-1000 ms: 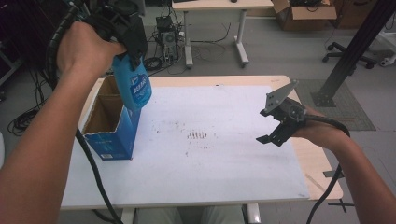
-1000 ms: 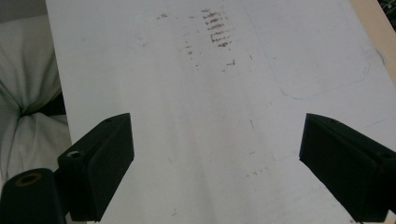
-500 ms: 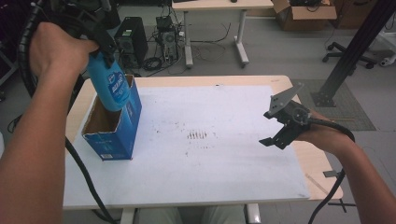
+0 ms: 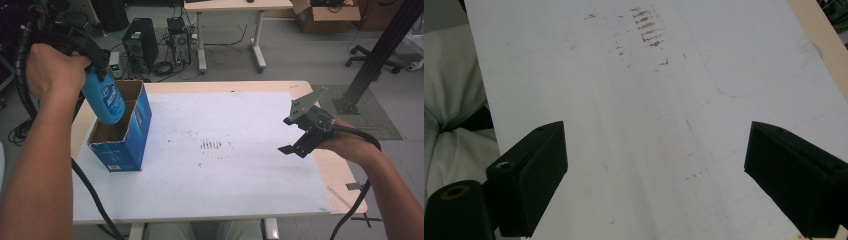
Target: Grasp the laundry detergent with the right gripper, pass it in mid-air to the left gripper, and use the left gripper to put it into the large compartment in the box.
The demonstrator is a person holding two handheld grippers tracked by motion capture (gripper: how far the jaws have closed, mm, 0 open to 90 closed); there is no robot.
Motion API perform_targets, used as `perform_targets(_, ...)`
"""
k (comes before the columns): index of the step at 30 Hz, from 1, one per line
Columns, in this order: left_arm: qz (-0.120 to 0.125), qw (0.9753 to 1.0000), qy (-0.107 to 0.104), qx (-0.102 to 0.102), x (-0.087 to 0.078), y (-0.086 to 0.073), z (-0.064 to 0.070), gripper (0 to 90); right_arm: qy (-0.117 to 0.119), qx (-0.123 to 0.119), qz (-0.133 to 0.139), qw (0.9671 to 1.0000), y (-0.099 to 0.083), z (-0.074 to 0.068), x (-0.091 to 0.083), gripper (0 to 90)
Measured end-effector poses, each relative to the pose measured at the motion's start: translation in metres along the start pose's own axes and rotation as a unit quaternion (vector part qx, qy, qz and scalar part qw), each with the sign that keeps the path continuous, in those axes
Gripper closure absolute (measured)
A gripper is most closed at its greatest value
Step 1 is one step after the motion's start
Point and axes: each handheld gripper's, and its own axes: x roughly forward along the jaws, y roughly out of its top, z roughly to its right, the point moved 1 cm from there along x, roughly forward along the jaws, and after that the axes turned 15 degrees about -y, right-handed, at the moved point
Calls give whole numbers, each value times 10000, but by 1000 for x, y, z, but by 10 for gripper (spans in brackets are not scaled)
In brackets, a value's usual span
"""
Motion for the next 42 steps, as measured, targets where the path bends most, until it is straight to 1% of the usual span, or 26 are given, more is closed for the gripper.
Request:
perform_targets(1,6,10000,-7,-1,2,0,-1,383,12,2,-1,10000,0,0,1,99)
perform_targets(5,-37,9999,14,133,20,-2,-4,382,28,-10,-18,10000,0,-1,4,100)
perform_targets(9,-70,9999,-61,86,38,-4,-8,383,35,5,-30,10000,-1,0,6,99)
perform_targets(10,-82,9999,-55,133,47,-5,-10,383,48,10,-45,10000,-1,-1,7,99)
perform_targets(11,-82,9999,-55,133,47,-5,-10,383,48,10,-45,10000,-1,-1,7,99)
perform_targets(12,-130,9997,-42,179,57,-7,-12,383,47,24,-65,10000,-2,-1,8,99)
perform_targets(13,-130,9997,-42,179,57,-7,-12,383,47,24,-65,10000,-2,-1,8,99)
perform_targets(17,-177,9997,-89,156,77,-10,-17,383,52,57,-75,9999,-4,-1,10,99)
perform_targets(18,-157,9997,-95,153,82,-11,-18,383,66,69,-78,9999,-5,-1,11,100)
perform_targets(22,-236,9994,-91,216,101,-14,-21,383,85,81,-114,9999,-7,-1,14,99)
perform_targets(26,-294,9992,-129,222,118,-16,-22,383,99,116,-139,9998,-9,-1,17,99)
perform_targets(28,-279,9992,-167,213,125,-17,-23,383,112,130,-147,9997,-10,-1,18,98)
perform_targets(30,-317,9991,-189,227,132,-18,-24,383,109,142,-153,9997,-11,-1,19,96)
perform_targets(33,-334,9990,-164,260,141,-19,-24,383,108,157,-162,9997,-13,-1,20,95)
perform_targets(36,-411,9987,-153,276,150,-20,-25,383,120,184,-167,9996,-15,-1,22,96)
perform_targets(39,-454,9984,-196,282,159,-22,-27,383,134,222,-199,9995,-18,-2,24,97)
perform_targets(42,-487,9982,-216,290,163,-23,-28,383,138,241,-219,9994,-18,-2,24,97)
